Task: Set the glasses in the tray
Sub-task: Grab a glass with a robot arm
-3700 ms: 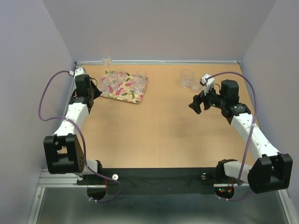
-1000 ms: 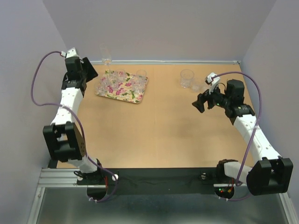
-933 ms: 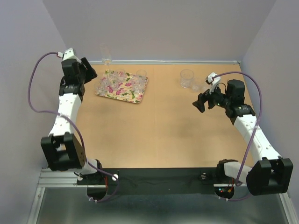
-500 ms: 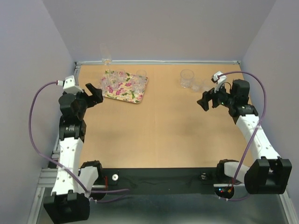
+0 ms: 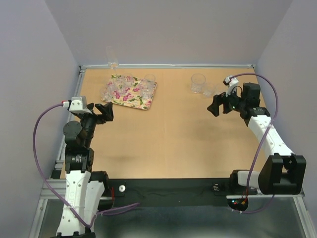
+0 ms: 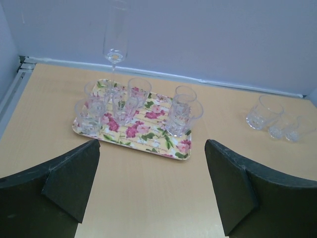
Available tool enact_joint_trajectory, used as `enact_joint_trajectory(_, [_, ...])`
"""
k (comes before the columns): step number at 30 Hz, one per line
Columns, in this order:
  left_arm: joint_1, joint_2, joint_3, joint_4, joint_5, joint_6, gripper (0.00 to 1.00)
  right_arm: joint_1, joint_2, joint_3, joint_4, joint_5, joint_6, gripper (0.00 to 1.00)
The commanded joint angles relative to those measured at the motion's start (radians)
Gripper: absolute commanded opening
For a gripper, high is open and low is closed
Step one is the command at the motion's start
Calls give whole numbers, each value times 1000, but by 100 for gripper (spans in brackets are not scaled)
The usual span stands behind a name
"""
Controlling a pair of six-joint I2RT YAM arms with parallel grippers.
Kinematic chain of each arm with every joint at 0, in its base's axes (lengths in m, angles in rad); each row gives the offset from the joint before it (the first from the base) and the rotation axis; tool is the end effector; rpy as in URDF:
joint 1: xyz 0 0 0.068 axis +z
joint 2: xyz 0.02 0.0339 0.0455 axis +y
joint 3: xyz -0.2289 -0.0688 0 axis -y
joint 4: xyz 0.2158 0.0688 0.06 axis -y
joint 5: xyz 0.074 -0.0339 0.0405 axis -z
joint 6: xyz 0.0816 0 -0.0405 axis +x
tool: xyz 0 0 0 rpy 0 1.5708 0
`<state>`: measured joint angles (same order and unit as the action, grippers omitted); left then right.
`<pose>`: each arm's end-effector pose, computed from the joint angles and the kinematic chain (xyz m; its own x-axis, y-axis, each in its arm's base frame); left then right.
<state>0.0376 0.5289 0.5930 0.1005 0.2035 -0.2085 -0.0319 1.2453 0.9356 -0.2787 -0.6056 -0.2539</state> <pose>0.1862 -0.0095 0.3279 0.1266 -0.1981 -0.9720 0.1928 0.9661 -0.1718 0.2893 0.0372 0.2434 -0.4247 -0.1931 -0.8845 -0.5721 0.8145 0.0969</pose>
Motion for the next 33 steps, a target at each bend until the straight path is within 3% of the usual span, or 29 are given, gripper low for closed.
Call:
enact_joint_trajectory(1, [-25, -6, -10, 64, 8, 29, 99, -5, 29, 84, 27, 36, 60, 98])
enact_joint_trajectory(16, [-25, 16, 4, 47, 17, 12, 99, -8, 249, 334, 21, 243, 249, 99])
enact_joint_trajectory(24, [-27, 11, 2, 47, 13, 11, 99, -33, 440, 485, 22, 405, 455, 97])
enact_joint_trajectory(28, [-27, 17, 4, 47, 16, 11, 99, -45, 517, 546, 19, 357, 426, 92])
enact_joint_trajectory(33, [-27, 26, 5, 44, 14, 12, 99, -45, 617, 666, 10, 236, 346, 76])
